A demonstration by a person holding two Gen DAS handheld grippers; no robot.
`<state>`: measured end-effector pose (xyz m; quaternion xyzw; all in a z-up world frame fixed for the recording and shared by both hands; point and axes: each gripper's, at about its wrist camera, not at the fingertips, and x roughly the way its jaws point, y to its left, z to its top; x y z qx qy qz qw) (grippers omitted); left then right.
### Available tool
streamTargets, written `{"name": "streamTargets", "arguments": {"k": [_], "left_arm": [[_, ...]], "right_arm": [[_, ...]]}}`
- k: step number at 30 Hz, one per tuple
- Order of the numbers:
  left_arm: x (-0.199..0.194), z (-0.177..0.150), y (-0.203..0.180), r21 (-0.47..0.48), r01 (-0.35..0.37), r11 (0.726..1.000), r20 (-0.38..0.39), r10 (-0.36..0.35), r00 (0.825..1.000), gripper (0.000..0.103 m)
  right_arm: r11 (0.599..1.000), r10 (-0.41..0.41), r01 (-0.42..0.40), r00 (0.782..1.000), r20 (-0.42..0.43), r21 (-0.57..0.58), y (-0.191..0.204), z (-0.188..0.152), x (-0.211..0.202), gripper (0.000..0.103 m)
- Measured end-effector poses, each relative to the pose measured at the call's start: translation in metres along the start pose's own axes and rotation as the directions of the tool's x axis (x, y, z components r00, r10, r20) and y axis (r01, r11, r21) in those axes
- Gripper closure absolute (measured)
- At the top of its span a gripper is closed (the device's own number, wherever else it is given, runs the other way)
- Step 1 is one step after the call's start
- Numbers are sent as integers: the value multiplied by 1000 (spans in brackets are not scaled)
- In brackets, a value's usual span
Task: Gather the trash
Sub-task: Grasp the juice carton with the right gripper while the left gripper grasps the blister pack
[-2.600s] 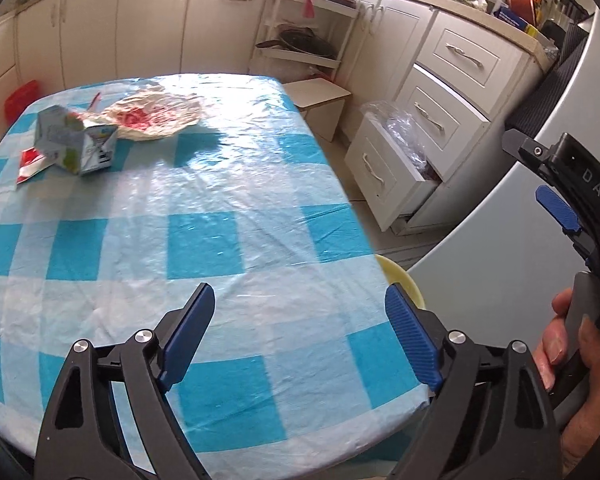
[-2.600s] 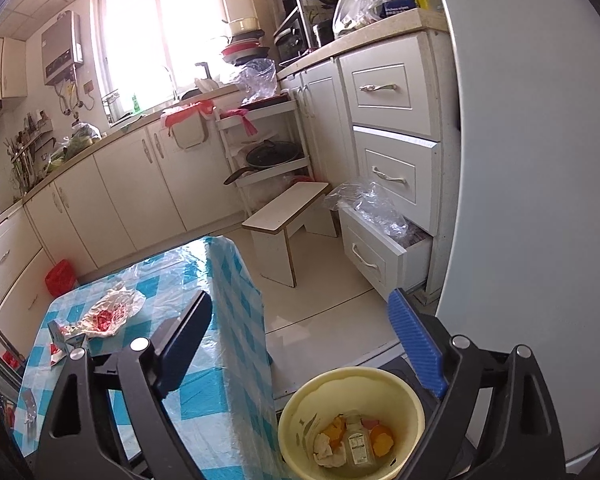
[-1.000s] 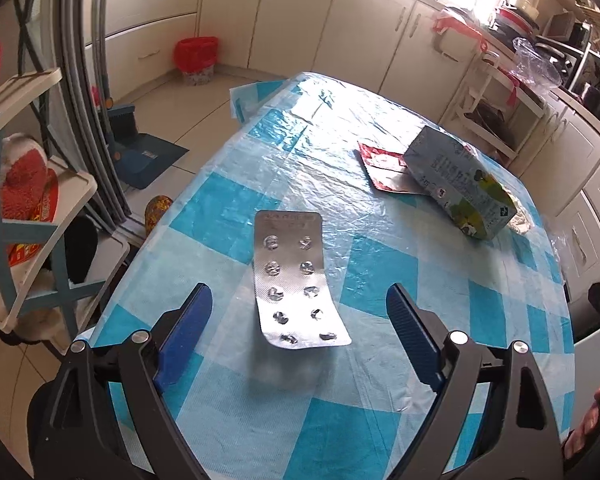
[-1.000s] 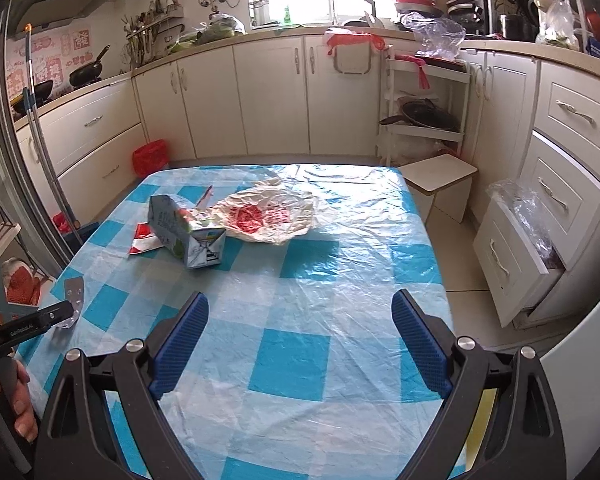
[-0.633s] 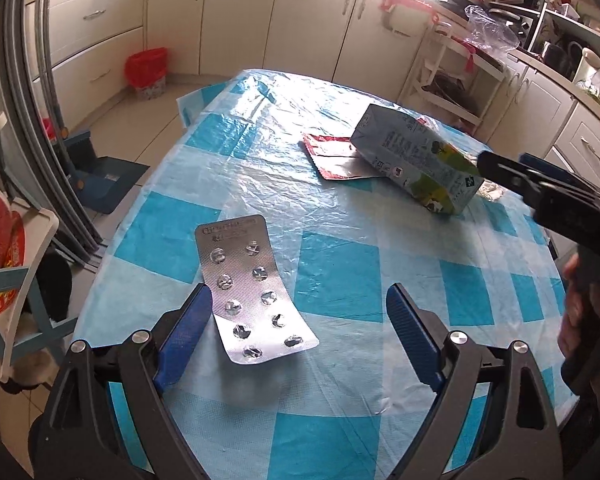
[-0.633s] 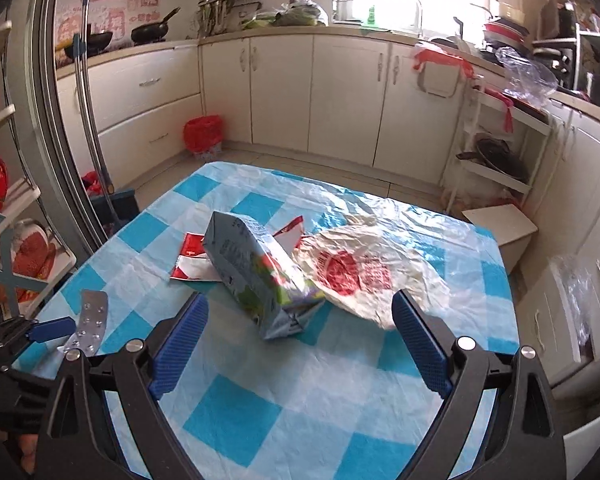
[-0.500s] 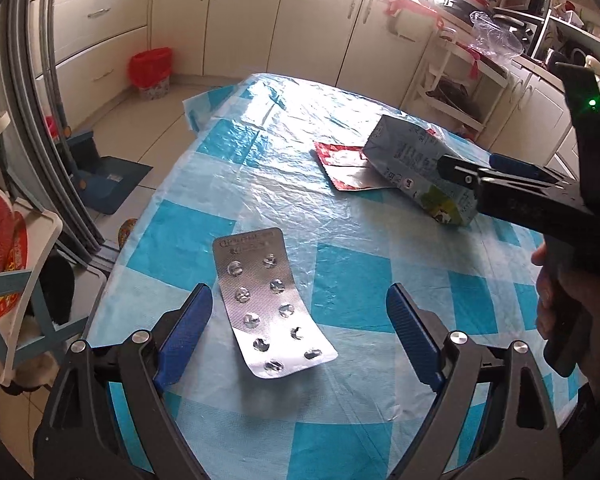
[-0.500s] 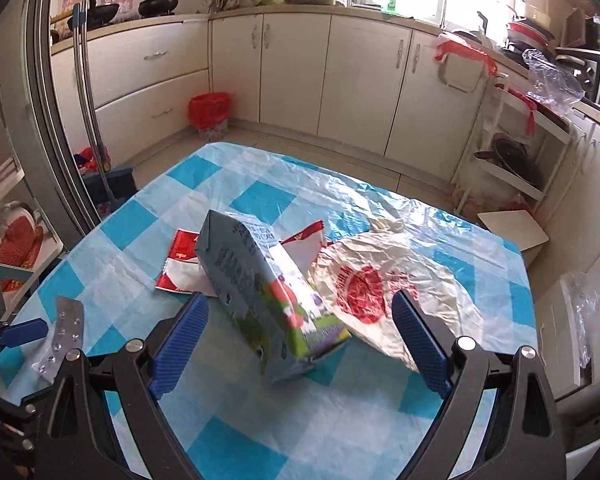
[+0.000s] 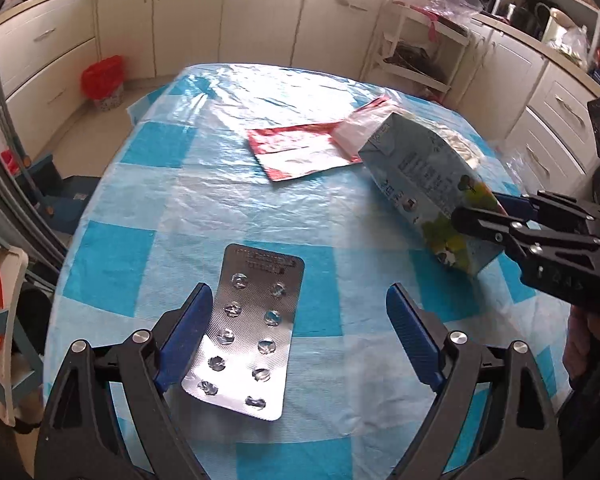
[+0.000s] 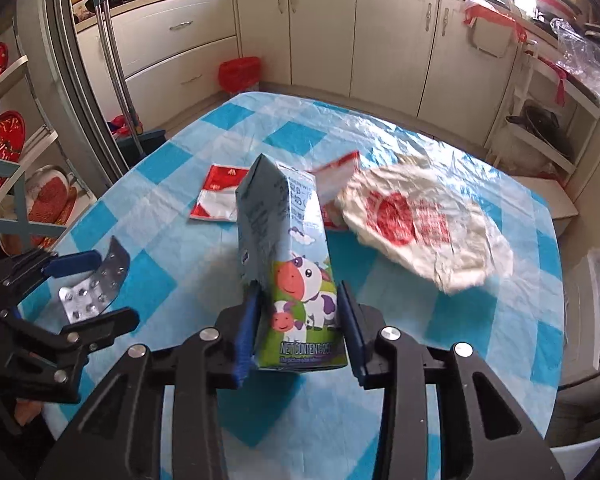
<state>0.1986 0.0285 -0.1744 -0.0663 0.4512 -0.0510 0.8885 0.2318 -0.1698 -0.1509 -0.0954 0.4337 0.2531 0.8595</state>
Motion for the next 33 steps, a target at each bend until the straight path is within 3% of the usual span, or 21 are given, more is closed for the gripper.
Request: {"name": "streamTargets", "arguments": {"k": [4, 7, 8, 11, 14, 22, 28, 33], "left_arm": [[-3, -8, -25, 63, 115, 991, -26, -113, 993, 19], [-8, -10, -22, 9, 147, 989, -31, -147, 989, 19], [-11, -11, -19, -13, 144, 989, -32, -145, 989, 19], [-22, -16, -12, -29, 99, 995, -23, -100, 995, 19], [-30, -22, -7, -2, 54, 999, -13, -54, 998, 19], [-27, -37, -27, 145, -45, 988, -31, 50, 998, 19], [-27, -44, -29, 162, -115, 980, -25, 120, 992, 19], [-30, -44, -36, 160, -108, 981, -21, 113, 993, 47]], "right_arm": [[996, 11, -8, 1000, -29, 93, -20, -35, -31, 65], [990, 2, 3, 999, -32, 140, -31, -53, -46, 63], [989, 1, 3, 1000, -23, 151, -33, -56, -48, 57], [986, 8, -10, 1000, 9, 166, -36, -60, -50, 45], [987, 14, -19, 999, 30, 158, -34, -62, -51, 40], [992, 8, -13, 999, 44, 122, -23, -68, -49, 38], [992, 2, -10, 998, 62, 129, -24, -68, -48, 38], [990, 7, -17, 998, 70, 140, -25, -66, -47, 38]]}}
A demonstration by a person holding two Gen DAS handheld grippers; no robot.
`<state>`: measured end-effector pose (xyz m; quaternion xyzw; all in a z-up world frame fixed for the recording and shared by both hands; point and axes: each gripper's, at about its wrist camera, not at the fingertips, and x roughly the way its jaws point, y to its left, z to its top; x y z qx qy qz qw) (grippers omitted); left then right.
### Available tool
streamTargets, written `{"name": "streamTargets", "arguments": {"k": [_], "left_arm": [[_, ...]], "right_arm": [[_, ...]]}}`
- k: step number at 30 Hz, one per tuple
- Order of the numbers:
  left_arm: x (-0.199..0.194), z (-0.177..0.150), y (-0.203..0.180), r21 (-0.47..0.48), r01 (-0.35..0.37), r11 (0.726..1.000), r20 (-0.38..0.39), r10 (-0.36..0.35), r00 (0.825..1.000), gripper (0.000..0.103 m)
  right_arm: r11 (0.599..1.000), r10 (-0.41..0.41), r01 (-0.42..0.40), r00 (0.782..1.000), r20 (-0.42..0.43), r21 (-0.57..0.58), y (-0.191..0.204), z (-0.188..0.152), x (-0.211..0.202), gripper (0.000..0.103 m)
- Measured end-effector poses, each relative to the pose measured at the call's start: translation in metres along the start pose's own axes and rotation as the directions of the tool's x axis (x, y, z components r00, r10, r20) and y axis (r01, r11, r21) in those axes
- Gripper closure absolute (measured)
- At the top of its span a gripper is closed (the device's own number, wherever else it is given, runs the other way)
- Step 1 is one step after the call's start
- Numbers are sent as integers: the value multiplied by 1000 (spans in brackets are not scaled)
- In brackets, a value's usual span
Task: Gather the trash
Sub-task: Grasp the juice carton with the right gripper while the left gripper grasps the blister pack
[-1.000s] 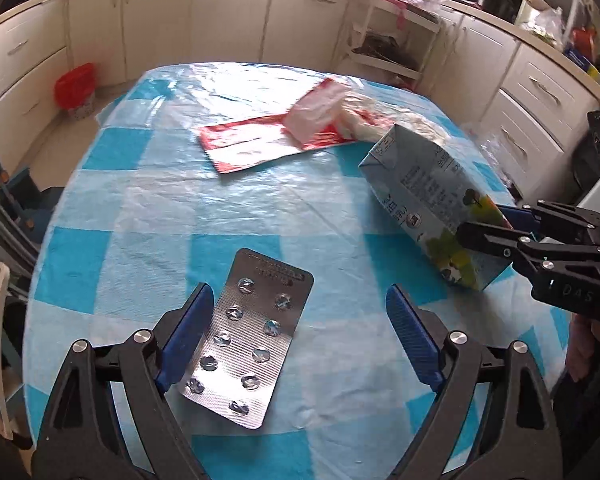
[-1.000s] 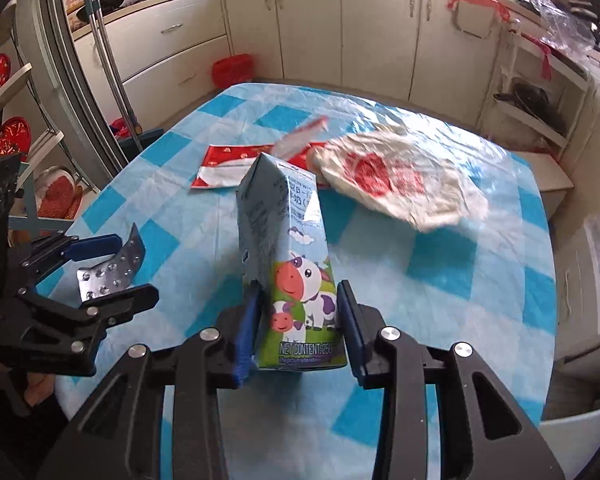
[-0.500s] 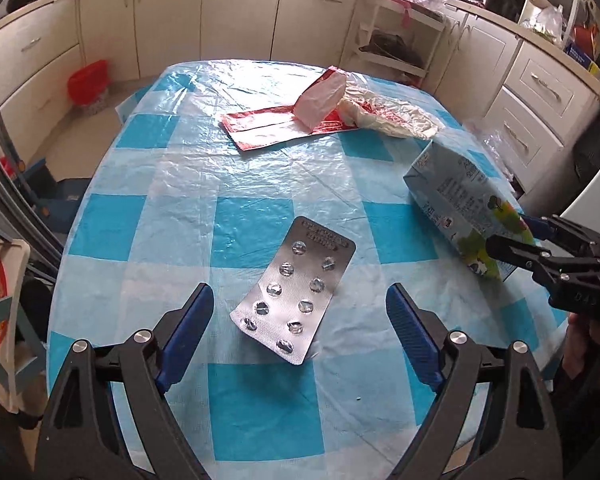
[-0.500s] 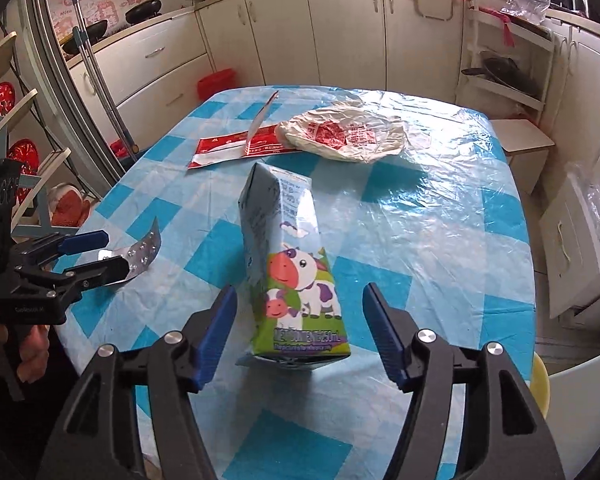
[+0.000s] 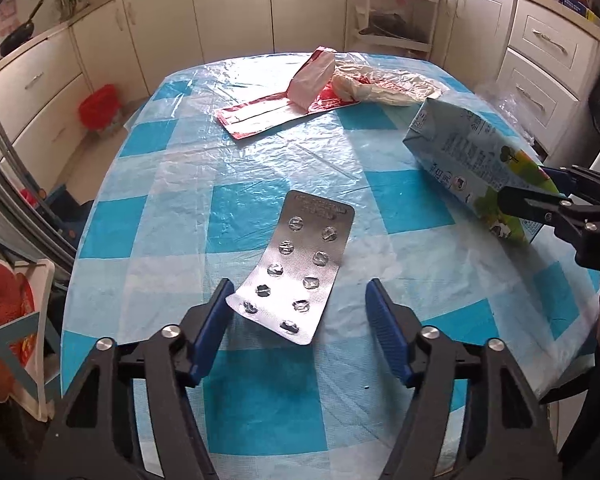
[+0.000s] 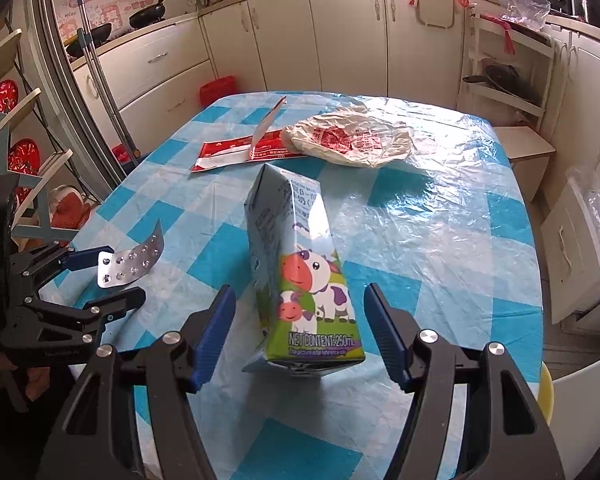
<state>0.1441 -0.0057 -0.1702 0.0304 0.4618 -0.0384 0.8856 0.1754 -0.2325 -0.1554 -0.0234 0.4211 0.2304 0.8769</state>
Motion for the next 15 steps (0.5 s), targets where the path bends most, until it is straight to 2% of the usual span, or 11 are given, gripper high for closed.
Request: {"name": "streamTargets", "arguments": {"k": [1, 2, 8, 15], "left_arm": [[-2, 1, -1, -3, 13, 1000, 2, -13, 1000, 57], [-2, 2, -2, -9, 24, 1000, 0, -24, 1000, 62], [-2, 3, 3, -64, 62, 996, 6, -62, 998, 63], [-7, 5, 2, -82, 43, 996, 23, -41, 999, 63]], "right_arm": [[1000, -1, 1, 1000, 0, 0, 0, 0, 0, 38], [1000, -3, 3, 1000, -1, 1, 0, 0, 0, 38], [1000, -6, 6, 1000, 3, 12, -4, -1, -1, 38], [1000, -4, 4, 1000, 7, 9, -4, 0, -2, 38]]}}
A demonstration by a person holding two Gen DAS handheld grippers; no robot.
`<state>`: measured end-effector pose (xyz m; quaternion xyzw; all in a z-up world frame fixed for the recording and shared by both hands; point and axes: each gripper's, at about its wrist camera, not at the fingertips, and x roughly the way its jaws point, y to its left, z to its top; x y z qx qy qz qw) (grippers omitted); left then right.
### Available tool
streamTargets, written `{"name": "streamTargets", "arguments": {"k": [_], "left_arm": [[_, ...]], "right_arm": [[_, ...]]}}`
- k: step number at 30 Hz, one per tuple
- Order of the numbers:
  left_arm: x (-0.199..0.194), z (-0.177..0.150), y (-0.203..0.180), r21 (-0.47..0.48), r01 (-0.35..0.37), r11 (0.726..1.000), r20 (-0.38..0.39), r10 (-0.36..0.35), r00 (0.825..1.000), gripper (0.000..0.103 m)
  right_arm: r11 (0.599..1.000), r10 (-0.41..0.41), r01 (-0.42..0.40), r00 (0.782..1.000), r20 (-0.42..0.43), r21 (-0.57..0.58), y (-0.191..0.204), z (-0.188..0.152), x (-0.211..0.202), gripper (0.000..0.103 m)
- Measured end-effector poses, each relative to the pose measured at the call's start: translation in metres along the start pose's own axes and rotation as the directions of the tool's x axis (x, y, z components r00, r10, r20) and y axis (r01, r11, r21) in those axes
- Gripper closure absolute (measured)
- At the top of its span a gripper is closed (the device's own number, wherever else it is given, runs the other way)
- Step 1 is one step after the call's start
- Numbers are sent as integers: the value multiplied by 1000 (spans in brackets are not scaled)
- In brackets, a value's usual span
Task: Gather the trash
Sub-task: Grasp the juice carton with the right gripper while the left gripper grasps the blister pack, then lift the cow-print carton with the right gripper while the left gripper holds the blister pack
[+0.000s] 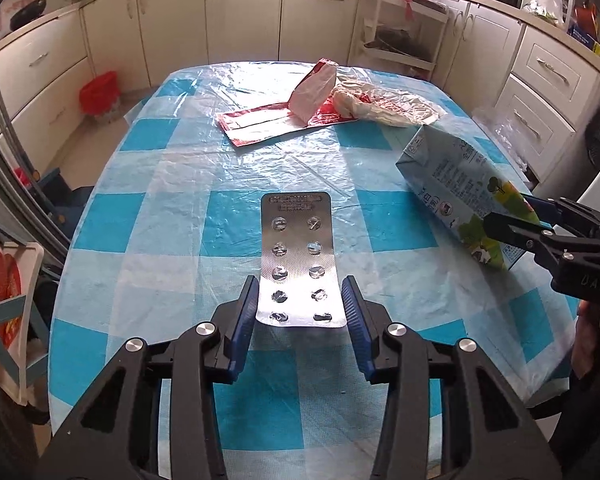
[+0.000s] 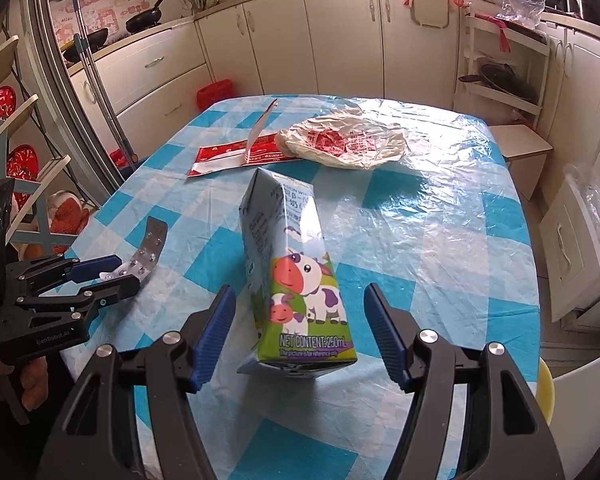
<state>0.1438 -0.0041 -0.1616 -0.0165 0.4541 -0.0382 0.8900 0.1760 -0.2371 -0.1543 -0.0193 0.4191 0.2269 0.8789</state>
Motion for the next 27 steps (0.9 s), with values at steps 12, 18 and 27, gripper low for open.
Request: {"name": "streamTargets", "arguments": {"k": [12, 18, 27], "left_arm": [[-22, 5, -33, 75, -89, 993, 61, 85, 995, 63], [-22, 4, -36, 85, -102, 991, 64, 97, 993, 63], [-21, 2, -39, 96, -103, 990, 65, 97, 993, 63]], "right_arm": [[1000, -13, 13, 1000, -12, 0, -1, -2, 2, 38], [1000, -15, 15, 1000, -11, 7, -3, -2, 2, 38], [1000, -20, 20, 1000, -8, 8, -5, -2, 1, 36]]}}
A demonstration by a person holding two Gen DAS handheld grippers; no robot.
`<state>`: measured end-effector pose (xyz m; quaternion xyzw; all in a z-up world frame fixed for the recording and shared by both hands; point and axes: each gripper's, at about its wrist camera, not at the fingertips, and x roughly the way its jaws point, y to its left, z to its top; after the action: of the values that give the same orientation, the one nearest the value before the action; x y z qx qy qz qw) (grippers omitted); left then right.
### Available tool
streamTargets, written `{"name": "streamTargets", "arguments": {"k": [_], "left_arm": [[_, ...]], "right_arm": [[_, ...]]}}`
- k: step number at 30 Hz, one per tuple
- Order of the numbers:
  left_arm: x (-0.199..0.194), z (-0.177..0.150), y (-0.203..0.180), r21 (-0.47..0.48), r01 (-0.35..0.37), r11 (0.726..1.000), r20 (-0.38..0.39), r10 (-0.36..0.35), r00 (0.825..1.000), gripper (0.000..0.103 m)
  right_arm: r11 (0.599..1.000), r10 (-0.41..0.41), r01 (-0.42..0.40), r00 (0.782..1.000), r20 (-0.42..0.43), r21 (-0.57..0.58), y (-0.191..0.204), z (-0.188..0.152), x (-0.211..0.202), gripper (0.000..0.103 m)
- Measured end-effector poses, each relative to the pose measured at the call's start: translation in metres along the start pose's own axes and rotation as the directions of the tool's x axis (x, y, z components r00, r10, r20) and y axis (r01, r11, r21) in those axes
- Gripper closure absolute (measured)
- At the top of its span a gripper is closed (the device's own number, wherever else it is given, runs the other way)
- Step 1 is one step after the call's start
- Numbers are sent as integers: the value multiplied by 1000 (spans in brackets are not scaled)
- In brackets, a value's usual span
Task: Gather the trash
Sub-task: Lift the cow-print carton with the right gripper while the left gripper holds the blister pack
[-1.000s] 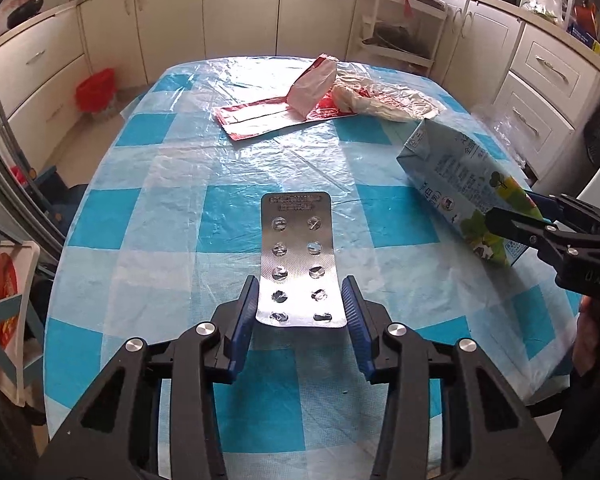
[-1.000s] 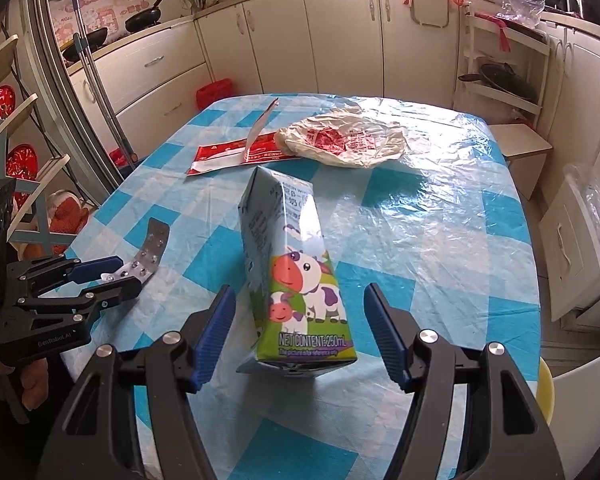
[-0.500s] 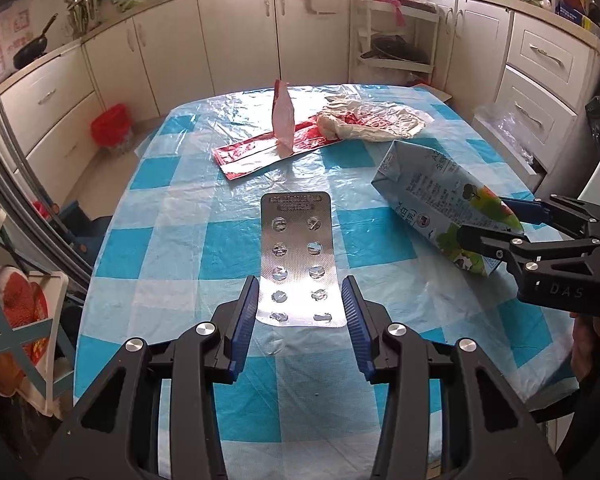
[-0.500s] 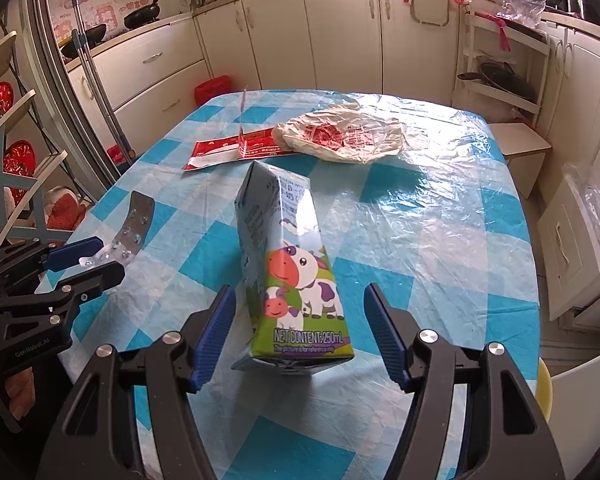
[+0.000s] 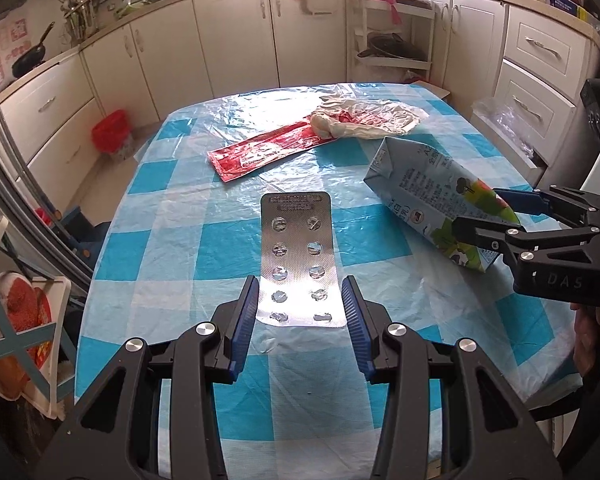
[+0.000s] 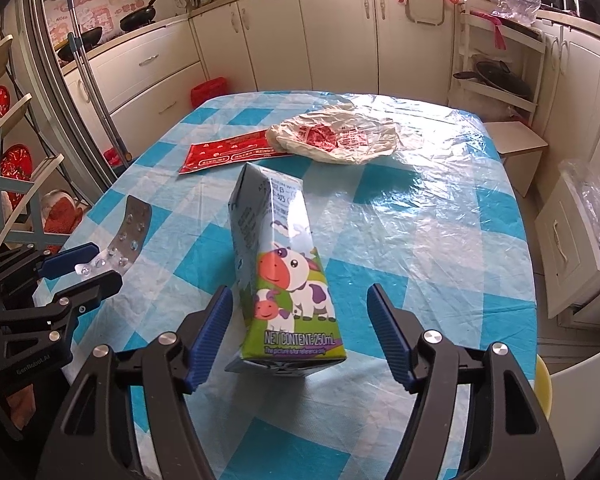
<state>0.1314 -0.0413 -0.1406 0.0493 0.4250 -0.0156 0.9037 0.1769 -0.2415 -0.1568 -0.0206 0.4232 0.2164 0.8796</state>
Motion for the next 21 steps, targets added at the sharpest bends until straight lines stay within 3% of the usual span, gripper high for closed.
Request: {"name": "streamTargets", "arguments": {"k": [12, 19, 21], "left_arm": [[0, 0, -2, 6, -2, 1000, 2, 2, 1000, 63], [0, 0, -2, 6, -2, 1000, 2, 2, 1000, 63], [0, 0, -3, 6, -2, 1000, 2, 2, 1000, 63]], "right_arm": [[1000, 11, -11, 1000, -10, -8, 1, -1, 1, 36], [1000, 17, -17, 1000, -16, -18, 3, -1, 1, 55], [1000, 14, -15, 1000, -14, -18, 2, -1, 0, 56]]}}
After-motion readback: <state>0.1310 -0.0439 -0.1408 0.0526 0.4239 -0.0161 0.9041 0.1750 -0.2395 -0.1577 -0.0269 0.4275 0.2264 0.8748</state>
